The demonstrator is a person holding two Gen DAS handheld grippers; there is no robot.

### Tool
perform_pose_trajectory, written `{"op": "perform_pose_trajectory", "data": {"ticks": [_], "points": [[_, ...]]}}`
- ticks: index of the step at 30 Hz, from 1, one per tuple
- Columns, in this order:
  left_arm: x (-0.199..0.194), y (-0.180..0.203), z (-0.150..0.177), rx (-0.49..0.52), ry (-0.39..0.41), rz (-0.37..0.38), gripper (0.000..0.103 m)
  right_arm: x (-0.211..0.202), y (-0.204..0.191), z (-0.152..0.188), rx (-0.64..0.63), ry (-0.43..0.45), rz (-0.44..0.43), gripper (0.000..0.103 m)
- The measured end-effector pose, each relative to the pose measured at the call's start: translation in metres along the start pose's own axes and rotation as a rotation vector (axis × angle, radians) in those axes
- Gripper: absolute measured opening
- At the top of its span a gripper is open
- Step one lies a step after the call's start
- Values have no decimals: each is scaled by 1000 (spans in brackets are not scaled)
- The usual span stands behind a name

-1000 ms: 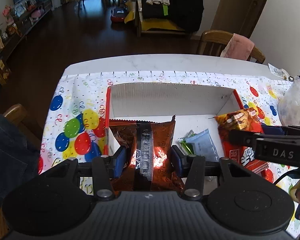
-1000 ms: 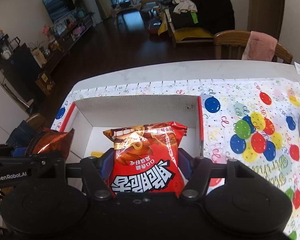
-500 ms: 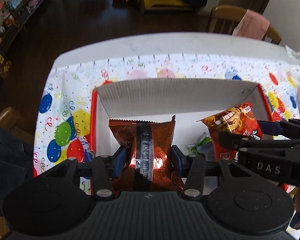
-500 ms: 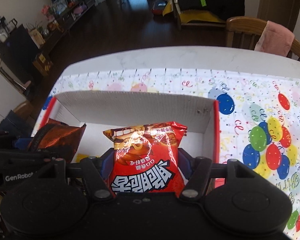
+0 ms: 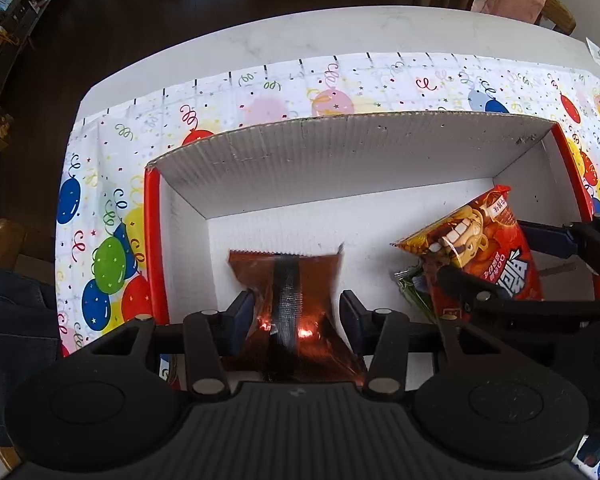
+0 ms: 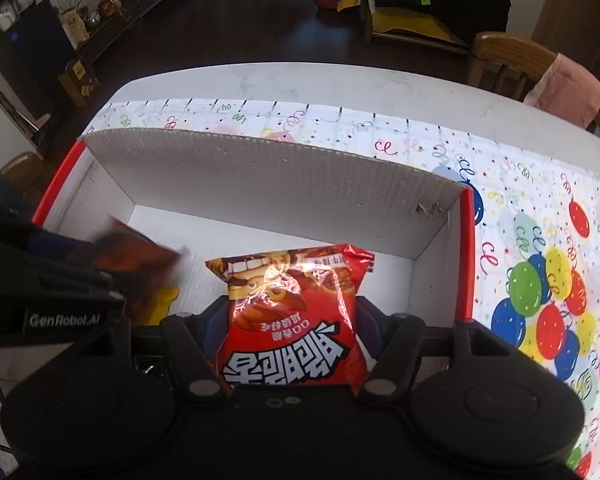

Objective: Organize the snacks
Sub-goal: 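Open both tools to release the bags and lift out of box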

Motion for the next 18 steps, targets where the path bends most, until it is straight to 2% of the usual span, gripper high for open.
{"op": "perform_pose_trajectory", "data": {"ticks": [11,15,18], "points": [[-3,-4,2,-27,11,20,46,-1,0,-1,-17,1,25,67],[-10,-6,6,-47,37,34,50,-11,1,0,-10,25,26,79],[-17,-8,10,-59,60,40,50,-21,2,2,-1,37,19,79]]}}
Point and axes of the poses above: each gripper's, at about its wrist camera, not at the fingertips, and x roughly the way its jaws point, y to its right, z to its underside, the point moved 6 cm from there along x, roughly the way its jaws point, and after that the axes turned 2 degrees about x, right-handed, at the moved point
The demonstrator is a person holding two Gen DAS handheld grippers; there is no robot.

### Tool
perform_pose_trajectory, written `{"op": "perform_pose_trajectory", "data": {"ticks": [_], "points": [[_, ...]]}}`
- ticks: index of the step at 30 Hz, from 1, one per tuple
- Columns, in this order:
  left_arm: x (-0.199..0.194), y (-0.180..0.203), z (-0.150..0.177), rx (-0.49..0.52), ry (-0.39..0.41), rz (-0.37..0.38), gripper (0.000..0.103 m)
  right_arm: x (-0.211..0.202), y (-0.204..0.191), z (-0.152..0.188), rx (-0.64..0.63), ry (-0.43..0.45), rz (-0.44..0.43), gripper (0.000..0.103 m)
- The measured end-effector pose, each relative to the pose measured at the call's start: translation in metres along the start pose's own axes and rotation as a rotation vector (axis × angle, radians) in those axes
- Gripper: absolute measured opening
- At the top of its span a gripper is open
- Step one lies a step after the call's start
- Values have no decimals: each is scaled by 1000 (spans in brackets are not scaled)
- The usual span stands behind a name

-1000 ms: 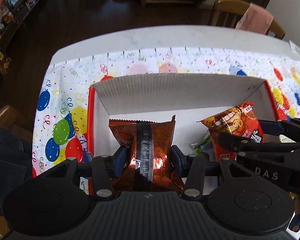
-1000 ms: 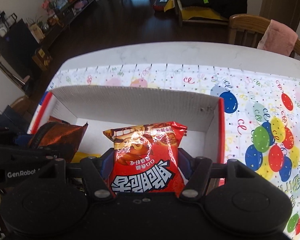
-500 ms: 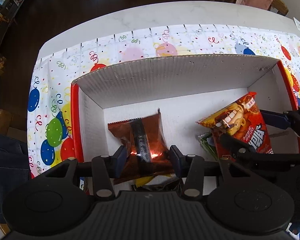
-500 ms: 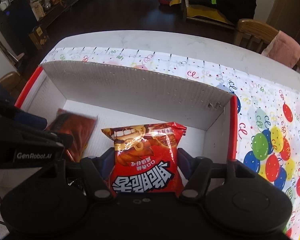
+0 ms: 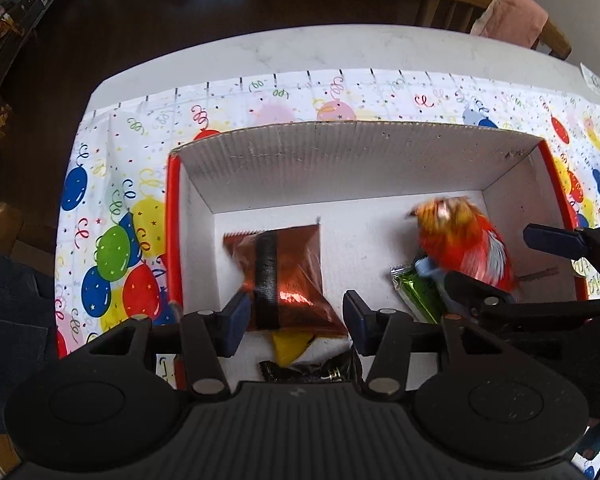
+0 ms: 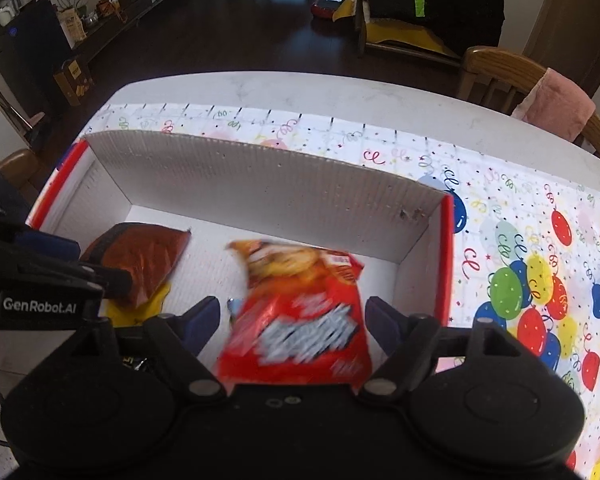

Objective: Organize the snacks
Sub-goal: 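Open both tools to release the bags and lift out of box, then grasp the white-blue biscuit packet with left tool while right tool grasps small chocolate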

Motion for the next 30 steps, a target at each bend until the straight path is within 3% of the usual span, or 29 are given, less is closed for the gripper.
{"op": "perform_pose_trajectory", "data": {"ticks": [14,30], "points": [[-56,-3,28,-19,141,39,51,-63,-6,15,40,82,-65,84],[-112,-11,83,3,281,47,61,-127,-27,52,43,188,-112,89]]}}
Point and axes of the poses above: each gripper's, at about its wrist camera, not at the fingertips, and x roughly the way its jaws point, y to its right, z to its underside, the point moved 6 cm from there along x, roughly the way its jaws point, and after that the axes turned 2 degrees about x, right-handed, at the moved point
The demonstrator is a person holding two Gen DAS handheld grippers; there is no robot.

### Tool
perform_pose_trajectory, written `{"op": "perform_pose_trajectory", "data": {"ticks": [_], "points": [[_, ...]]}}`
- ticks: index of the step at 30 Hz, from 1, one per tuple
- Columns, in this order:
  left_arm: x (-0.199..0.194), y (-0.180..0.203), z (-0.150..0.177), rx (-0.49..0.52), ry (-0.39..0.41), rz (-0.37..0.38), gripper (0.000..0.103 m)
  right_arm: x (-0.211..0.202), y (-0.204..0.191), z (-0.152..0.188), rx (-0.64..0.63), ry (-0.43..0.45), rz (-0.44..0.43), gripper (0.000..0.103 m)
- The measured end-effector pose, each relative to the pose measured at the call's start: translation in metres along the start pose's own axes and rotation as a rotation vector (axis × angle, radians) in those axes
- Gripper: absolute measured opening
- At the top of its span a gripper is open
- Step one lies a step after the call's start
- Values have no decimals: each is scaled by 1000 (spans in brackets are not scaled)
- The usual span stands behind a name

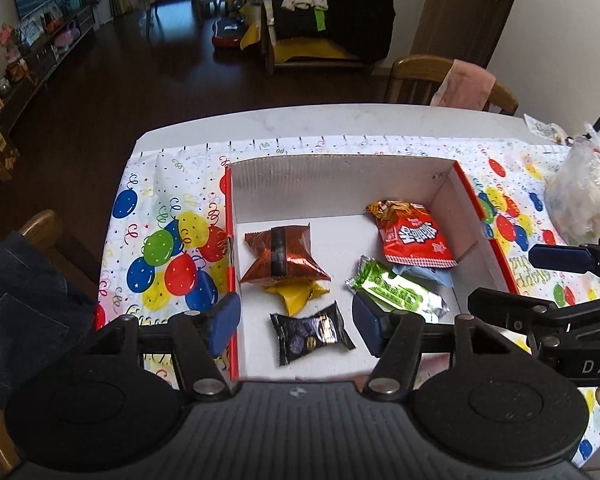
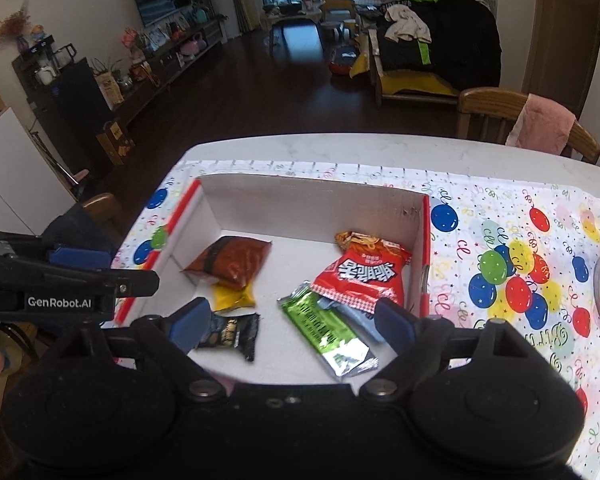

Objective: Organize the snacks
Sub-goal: 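Grasp the white-blue biscuit packet with left tool while right tool grasps small chocolate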

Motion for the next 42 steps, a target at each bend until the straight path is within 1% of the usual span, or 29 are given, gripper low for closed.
{"op": "perform_pose_trajectory", "data": {"ticks": [7,10,11,12,14,18,22,24,27,31,35,40,42], "points": [[-28,-3,28,10,56,8,62,-21,-13,27,-23,17,-16,89],[-37,-3,41,21,76,11,63,-28,-15,41,-11,18,-34,92],[-40,-2,46,24,79,14,66,-30,-16,46,-7,18,-42,94],[-42,-2,51,26,82,16,72,-31,-16,52,-2,16,-50,99],[-46,-2,62,26,99,17,77,-34,-18,63,1,14,-61,101],[-48,-2,83,27,94,26,78,-36,-23,85,-13,3,-75,101],[-44,-2,106,24,71,35,80,-38,-29,108,-42,4,-79,101],[-39,-2,120,25,47,50,81,-42,-33,119,-69,26,-82,101],[-31,-1,141,65,17,63,81,-46,-41,137,-124,39,-84,101],[-24,1,160,148,-4,70,81,-43,-49,160,-181,1,-90,101],[-14,-1,173,207,-44,113,81,-41,-60,180,-217,-39,-124,101],[-1,5,189,302,-91,158,81,-36,-79,204,-313,-76,-167,98],[5,8,194,340,-106,163,81,-31,-85,213,-349,-100,-167,94]]}}
Point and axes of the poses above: each gripper's, at about its wrist camera, not at the fingertips, and x roughly the way its jaws point, y to its right, z to its underside, the point moved 6 cm from there along x, roughly the way its jaws point, and after that the axes turned 2 degrees about x, right-handed, at the moved point
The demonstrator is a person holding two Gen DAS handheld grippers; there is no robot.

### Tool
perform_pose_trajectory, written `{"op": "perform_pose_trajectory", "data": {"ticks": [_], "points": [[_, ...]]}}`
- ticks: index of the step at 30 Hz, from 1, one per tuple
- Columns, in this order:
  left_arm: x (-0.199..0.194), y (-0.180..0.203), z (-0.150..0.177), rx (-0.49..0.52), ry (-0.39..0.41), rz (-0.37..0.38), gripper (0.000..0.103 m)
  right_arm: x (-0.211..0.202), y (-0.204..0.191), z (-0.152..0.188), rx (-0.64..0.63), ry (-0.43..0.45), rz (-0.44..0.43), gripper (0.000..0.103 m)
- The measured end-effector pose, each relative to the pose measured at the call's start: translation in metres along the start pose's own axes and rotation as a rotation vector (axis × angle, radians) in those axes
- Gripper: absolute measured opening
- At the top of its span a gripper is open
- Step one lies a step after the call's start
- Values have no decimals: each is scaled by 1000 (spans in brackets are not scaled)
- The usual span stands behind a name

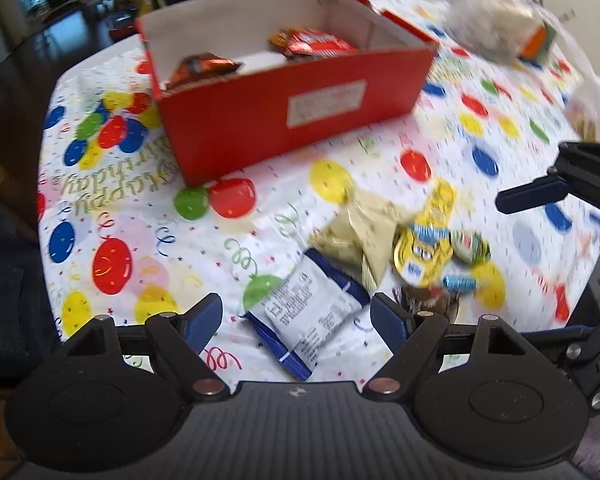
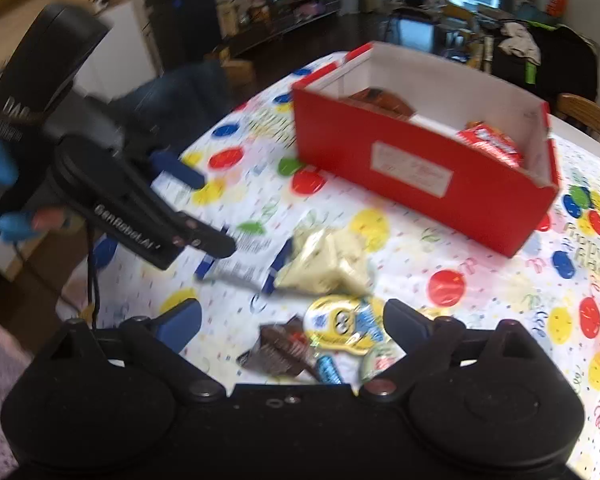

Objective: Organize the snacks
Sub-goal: 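Grasp the white-blue biscuit packet with left tool while right tool grasps small chocolate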

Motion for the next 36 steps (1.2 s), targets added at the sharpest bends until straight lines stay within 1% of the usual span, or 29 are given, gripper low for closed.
{"op": "perform_pose_trajectory", "data": {"ticks": [1,3,6,11,16,18,21,25,26,28,31,33,34,36], "points": [[4,1,2,17,-10,3,81,4,-3,3,-15,-11,-4,93],[11,4,6,54,-28,2,81,10,-7,8,-33,-29,-11,86],[19,9,10,116,-49,7,81,21,-11,15,-30,-61,-28,78],[33,13,11,182,-92,35,81,30,-16,19,-56,-81,-34,72],[47,12,11,191,-119,44,81,33,-19,19,-97,-79,-19,70],[51,12,10,201,-122,35,81,35,-19,20,-110,-86,-12,65],[57,11,9,184,-128,33,80,37,-17,21,-113,-91,-3,60],[62,5,9,144,-132,27,79,41,-13,23,-104,-101,8,57],[62,4,9,134,-127,27,78,42,-13,23,-103,-102,11,56],[61,3,9,114,-120,27,77,42,-12,23,-102,-100,14,55],[60,3,9,90,-107,14,75,45,-12,23,-111,-100,18,48],[58,4,10,81,-101,-5,68,46,-12,23,-116,-99,23,44],[58,4,11,73,-101,-12,66,46,-12,23,-117,-100,24,43],[55,5,13,46,-97,-23,58,47,-14,23,-122,-100,27,40]]}}
Point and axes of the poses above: each gripper's, at about its wrist camera, not at the fingertips, and x roughly the way its jaws point, y to its right, z to its underside, the point moved 6 cm from there along x, roughly the way its jaws point, and after that the axes turned 2 degrees about x, right-handed, at the moved point
